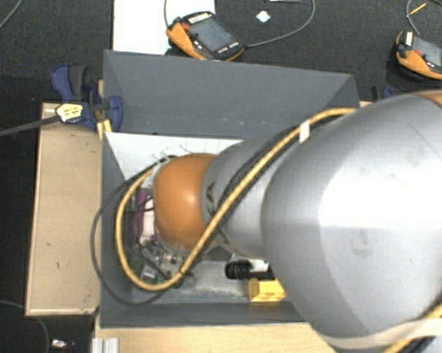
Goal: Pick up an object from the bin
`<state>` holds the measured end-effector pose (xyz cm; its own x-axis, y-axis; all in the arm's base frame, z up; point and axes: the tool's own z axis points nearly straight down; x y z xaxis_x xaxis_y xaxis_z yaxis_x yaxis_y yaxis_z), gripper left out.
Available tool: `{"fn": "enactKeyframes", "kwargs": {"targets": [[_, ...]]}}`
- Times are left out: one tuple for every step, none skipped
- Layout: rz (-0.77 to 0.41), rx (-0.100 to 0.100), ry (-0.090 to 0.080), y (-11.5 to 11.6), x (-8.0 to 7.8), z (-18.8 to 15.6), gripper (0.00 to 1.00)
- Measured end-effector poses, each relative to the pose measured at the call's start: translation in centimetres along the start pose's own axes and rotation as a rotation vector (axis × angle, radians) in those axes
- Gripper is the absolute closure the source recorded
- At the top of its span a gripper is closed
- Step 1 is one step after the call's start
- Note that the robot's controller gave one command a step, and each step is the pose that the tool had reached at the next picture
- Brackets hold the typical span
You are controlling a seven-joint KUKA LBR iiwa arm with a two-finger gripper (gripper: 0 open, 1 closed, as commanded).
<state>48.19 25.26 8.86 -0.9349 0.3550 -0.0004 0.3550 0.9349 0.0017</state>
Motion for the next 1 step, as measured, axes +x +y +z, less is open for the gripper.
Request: {"fn": "enactKeyframes", "kwargs": {"targets": [[0.001, -0.002, -0.002, 0.02, -0.04, -1.02, 1.0]]}}
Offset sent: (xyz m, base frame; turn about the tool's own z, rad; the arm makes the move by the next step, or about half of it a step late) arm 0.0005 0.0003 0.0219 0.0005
